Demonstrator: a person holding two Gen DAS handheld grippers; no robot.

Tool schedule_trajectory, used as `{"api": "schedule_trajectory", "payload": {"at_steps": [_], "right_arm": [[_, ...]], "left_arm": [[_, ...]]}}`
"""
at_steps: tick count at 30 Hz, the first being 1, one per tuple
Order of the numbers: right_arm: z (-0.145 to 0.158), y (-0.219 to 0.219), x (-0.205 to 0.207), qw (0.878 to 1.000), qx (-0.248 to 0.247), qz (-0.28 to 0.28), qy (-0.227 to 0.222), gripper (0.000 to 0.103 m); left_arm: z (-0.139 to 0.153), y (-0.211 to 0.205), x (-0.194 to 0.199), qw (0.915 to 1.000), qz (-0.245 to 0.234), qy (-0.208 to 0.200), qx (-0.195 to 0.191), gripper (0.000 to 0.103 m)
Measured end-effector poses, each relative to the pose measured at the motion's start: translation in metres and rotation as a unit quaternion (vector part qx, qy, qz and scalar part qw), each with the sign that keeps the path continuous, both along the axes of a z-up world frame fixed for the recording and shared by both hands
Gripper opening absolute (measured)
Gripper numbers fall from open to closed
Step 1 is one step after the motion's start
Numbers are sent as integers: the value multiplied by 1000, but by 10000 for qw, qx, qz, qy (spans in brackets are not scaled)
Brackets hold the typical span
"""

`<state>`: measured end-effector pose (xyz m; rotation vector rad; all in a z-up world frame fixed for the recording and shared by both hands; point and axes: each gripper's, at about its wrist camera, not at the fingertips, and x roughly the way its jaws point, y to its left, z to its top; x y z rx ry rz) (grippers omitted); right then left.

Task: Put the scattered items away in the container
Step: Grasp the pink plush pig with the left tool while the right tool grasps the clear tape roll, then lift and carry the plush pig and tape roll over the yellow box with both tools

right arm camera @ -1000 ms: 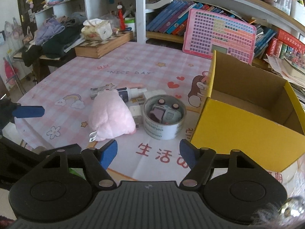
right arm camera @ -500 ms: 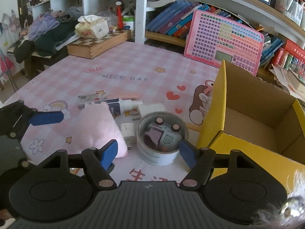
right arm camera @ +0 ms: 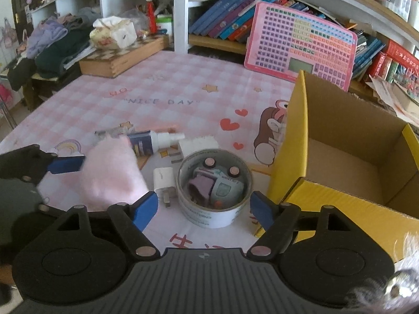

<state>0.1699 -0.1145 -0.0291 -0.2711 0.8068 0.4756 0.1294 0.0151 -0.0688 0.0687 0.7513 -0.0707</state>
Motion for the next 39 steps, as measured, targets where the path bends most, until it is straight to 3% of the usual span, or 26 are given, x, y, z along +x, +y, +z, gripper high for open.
{"api": "schedule_trajectory", "payload": {"at_steps": [6,10,18,23,39], "right_arm": [[-17,10,5,9997,-188,-79,139,82],[-28,14,8,9986,-280,-422,182,82],[-35,21,21,9912,117,-1322,9,83],[-35,23,31,9845,107,-1751,-45,84],[-32,34,35,9850,-39,-1683,-385,83]], "left_arm": [[5,12,-11,9999,-44,114,-25,67],[6,24,-15,9998,111,156,-89,66],[8,34,-18,9995,72,259,-170,66],[8,36,-19,9994,33,299,-181,66],[12,45,-17,9987,226,128,-445,63]]}}
